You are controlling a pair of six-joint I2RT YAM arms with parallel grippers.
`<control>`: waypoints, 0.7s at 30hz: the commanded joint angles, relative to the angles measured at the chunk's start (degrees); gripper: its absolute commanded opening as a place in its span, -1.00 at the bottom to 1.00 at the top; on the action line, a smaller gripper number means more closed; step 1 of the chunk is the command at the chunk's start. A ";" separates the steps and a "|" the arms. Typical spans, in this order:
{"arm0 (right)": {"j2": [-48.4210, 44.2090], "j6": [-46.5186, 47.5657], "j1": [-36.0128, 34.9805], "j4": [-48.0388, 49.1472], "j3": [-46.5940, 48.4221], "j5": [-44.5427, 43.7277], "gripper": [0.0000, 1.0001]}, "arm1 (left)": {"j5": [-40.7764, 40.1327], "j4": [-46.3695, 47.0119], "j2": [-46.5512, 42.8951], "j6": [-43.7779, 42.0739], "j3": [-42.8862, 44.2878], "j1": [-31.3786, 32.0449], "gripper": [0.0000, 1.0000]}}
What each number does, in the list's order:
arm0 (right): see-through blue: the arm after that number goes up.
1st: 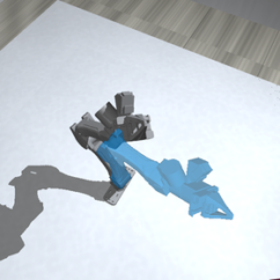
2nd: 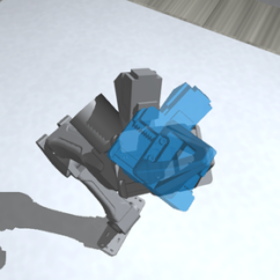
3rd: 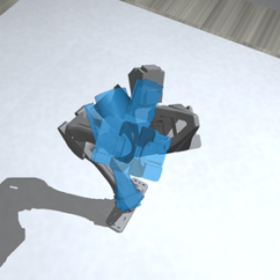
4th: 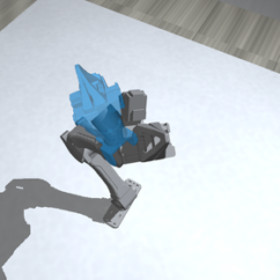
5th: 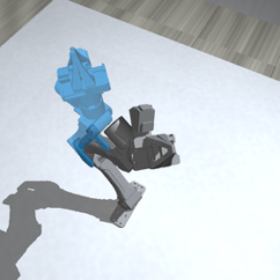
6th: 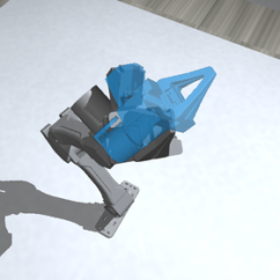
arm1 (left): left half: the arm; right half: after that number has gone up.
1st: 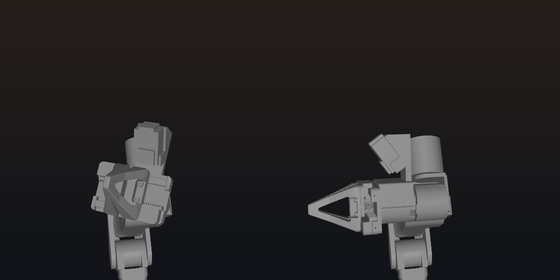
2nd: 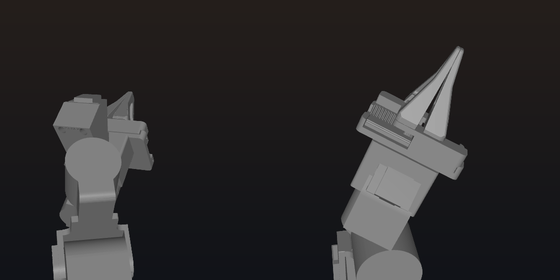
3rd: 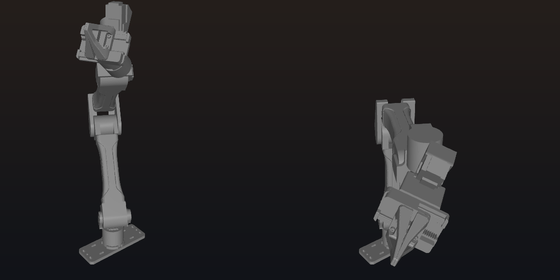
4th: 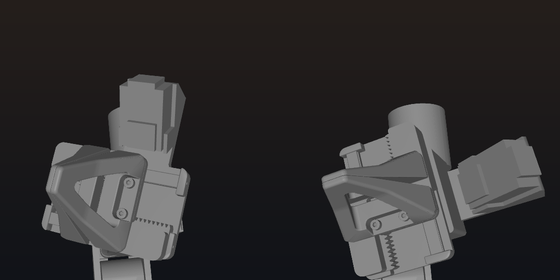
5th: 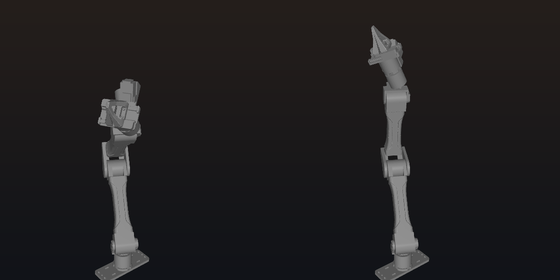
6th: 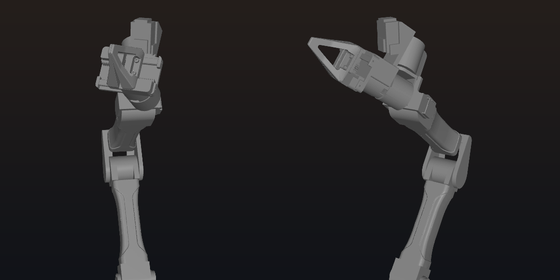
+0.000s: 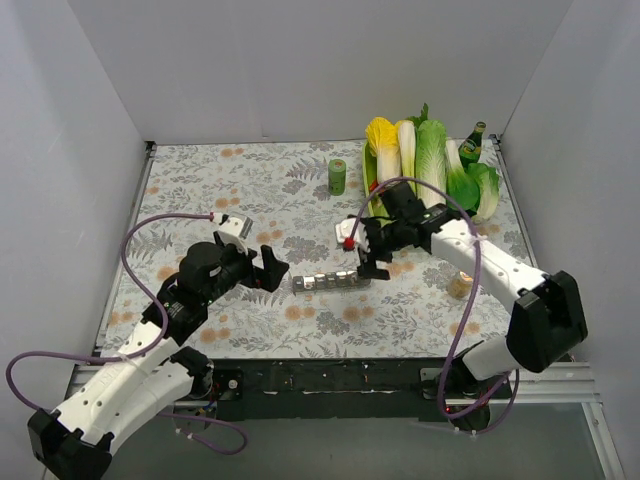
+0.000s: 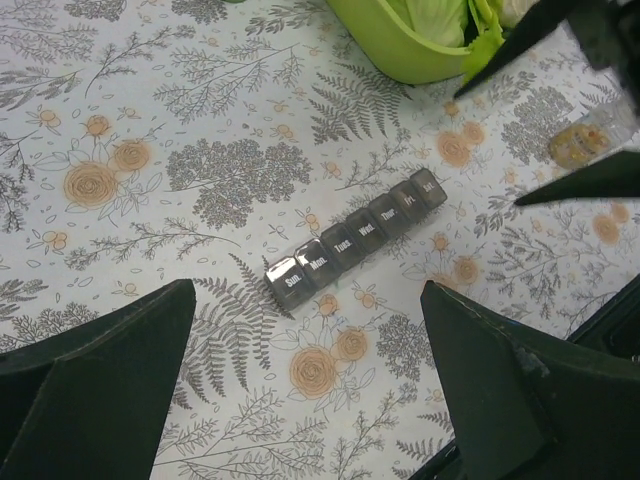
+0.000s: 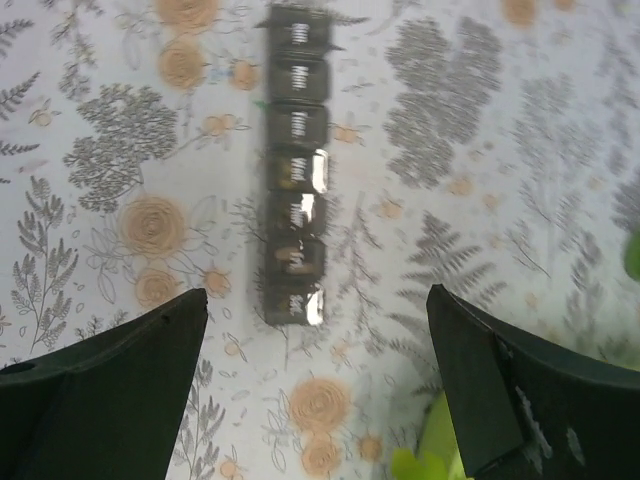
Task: Sort the pills into containers
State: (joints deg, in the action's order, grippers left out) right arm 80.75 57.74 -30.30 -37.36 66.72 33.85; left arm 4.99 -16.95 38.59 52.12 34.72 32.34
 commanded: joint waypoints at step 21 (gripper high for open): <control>20.23 1.51 -19.70 18.38 -1.50 -12.57 0.71 | 10.91 22.21 20.29 33.92 -13.97 -5.53 0.15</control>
State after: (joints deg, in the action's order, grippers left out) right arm 99.48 61.60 -49.21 -21.47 63.75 23.18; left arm 12.03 -1.26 56.10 83.00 21.93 27.75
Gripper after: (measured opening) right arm 0.866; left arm 0.597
